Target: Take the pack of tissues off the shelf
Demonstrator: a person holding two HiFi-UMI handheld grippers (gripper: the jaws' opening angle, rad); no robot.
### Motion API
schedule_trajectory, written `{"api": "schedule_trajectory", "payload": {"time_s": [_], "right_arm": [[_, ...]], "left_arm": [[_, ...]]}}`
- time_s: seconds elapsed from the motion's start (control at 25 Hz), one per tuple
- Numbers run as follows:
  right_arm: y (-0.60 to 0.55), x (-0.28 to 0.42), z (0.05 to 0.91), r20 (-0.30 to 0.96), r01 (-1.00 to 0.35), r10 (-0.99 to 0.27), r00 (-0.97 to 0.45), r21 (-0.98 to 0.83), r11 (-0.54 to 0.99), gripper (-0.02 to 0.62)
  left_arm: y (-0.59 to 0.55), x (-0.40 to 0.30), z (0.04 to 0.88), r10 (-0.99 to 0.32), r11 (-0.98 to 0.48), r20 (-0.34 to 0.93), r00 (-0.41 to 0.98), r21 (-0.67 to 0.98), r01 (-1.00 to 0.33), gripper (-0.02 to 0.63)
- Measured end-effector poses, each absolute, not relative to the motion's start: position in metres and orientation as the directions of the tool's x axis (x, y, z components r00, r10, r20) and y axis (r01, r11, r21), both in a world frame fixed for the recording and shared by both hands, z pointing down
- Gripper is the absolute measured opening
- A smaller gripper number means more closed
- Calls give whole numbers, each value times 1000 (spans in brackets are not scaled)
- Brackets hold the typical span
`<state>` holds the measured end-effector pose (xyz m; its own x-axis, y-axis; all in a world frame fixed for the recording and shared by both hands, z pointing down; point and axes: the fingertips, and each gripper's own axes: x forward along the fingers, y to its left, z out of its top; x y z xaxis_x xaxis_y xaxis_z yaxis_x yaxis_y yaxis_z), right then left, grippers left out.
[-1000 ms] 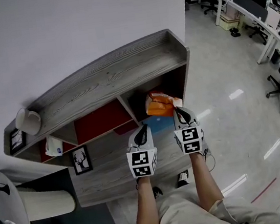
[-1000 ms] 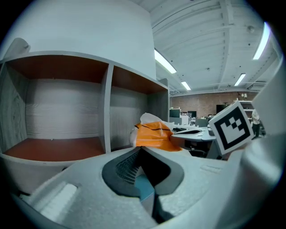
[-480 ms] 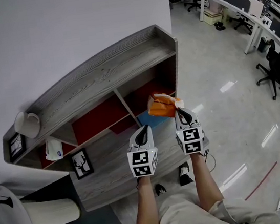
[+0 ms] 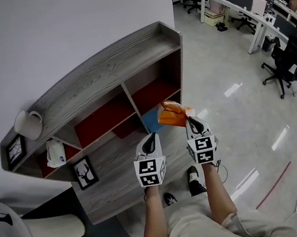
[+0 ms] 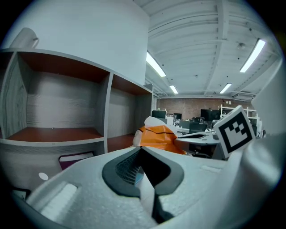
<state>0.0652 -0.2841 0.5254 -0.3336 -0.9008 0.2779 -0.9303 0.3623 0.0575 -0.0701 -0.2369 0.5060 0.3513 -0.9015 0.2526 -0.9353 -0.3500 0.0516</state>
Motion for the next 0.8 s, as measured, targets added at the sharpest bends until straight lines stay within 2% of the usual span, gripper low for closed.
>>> {"api": "schedule_trajectory", "payload": {"time_s": [0.8], "right_arm": [[-228, 48, 565, 332, -938, -889, -316, 32, 346, 28]], "left_arm": [[-201, -91, 524, -888, -384, 252, 385, 58, -922, 8]]}}
